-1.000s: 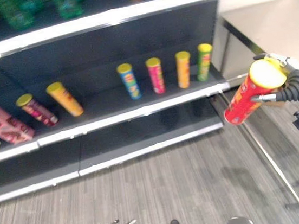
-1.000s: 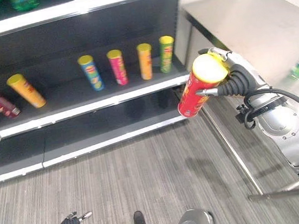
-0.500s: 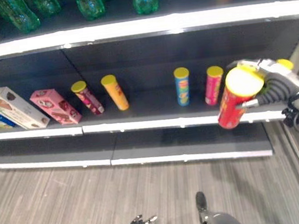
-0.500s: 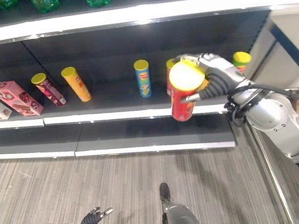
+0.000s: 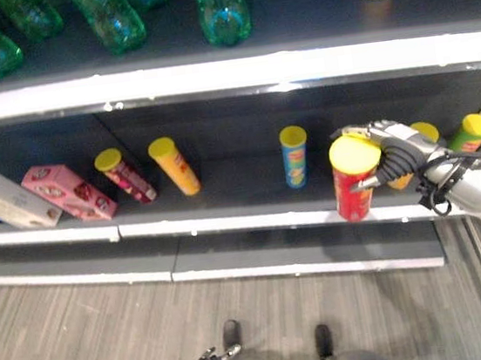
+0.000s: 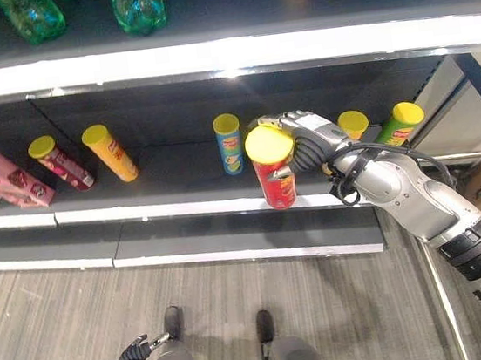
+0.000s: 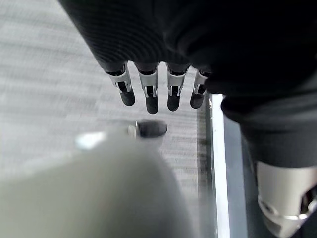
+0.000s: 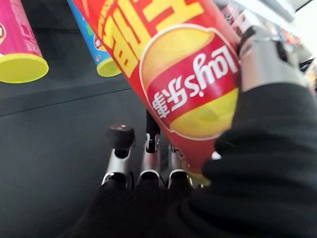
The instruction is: Put the goods on the table back onto the shelves and tidy them up.
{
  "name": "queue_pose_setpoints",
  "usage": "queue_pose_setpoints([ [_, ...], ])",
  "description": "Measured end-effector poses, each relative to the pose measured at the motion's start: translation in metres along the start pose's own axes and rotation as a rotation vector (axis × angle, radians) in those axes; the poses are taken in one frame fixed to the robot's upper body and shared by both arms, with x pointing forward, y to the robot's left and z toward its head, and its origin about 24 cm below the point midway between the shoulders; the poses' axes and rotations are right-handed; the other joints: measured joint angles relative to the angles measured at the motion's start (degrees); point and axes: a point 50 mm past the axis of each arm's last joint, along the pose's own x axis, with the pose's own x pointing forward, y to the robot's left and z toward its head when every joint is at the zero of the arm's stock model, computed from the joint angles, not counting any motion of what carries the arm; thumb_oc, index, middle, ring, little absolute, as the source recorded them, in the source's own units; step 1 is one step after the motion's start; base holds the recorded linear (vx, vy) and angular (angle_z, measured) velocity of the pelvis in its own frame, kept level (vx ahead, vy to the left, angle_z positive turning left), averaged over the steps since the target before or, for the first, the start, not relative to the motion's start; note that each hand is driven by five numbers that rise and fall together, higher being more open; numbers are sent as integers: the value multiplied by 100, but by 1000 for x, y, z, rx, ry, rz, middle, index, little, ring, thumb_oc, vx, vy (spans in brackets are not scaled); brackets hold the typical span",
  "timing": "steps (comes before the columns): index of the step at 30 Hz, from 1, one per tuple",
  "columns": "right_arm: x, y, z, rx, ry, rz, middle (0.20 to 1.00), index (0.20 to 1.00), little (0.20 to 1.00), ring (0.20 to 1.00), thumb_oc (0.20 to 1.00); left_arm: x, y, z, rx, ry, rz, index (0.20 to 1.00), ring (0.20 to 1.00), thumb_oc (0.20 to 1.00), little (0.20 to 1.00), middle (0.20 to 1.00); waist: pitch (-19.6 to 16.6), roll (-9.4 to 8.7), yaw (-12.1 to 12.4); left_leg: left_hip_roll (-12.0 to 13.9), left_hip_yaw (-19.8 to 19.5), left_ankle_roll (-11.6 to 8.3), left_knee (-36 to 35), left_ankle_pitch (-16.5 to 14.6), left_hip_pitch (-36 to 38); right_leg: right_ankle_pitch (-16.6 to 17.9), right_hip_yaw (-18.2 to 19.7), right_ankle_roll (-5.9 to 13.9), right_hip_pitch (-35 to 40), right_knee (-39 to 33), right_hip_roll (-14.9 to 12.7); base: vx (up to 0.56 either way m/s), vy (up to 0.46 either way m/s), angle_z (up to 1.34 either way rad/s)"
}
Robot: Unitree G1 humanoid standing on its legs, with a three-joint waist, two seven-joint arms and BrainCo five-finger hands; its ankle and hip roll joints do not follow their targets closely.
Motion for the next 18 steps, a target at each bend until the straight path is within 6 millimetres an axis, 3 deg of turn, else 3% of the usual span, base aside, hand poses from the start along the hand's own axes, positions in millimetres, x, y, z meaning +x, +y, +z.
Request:
queue_pose_setpoints([
  [2,3,3,2,-1,-8,-6,200,200,200,200,200,-1,-1,-5,-2,9,0,1000,1000,1000,1000,1000,-111,247,42,-377,215,192,-2,136,236,-36,196,120,-5,2,-121,122,322,-59],
  [3,7,9,6,19,-21,-16,200,200,200,200,200,-3,3,-9,0,11,13,1000,1000,1000,1000,1000,-112,279,81,-511,377,371,-7,322,332,-99,383,243,-46,52,-223,102,277,-79],
  [6,19,25,15,40,-58,-2,200,200,200,200,200,-2,9,-2,6,-12,36,1000,1000,1000,1000,1000,-41,139,199,-915,675,478,25,330,339,-188,366,436,-377,419,-677,27,157,-58],
  [8,28,32,16,43,-63,7,200,200,200,200,200,0,13,8,12,-38,44,1000,1000,1000,1000,1000,9,60,359,-1049,782,481,27,329,320,-195,267,531,-557,585,-846,-13,52,-39],
  [9,35,33,18,16,-66,6,200,200,200,200,200,1,18,22,23,-85,59,1000,1000,1000,1000,1000,78,-39,441,-1165,747,515,25,305,219,-169,-2,812,-700,632,-1007,4,36,-6],
  [11,39,27,21,-12,-83,-16,200,200,200,200,200,2,25,31,34,-112,77,1000,1000,1000,1000,1000,160,-134,536,-1239,685,668,26,233,94,-67,-208,874,-728,351,-1148,29,32,16],
  [14,41,23,21,-33,-74,-67,200,200,200,200,200,2,24,33,26,-116,81,1000,1000,1000,1000,1000,208,-222,595,-1359,470,731,23,282,-54,127,-99,1012,-576,-19,-1323,17,2,37],
  [18,53,32,39,42,-127,-134,200,200,200,200,200,-2,1,5,15,-48,35,1000,1000,1000,1000,1000,264,-154,623,-1183,409,647,-8,258,-207,122,-251,958,-650,-6,-1130,19,-39,12],
])
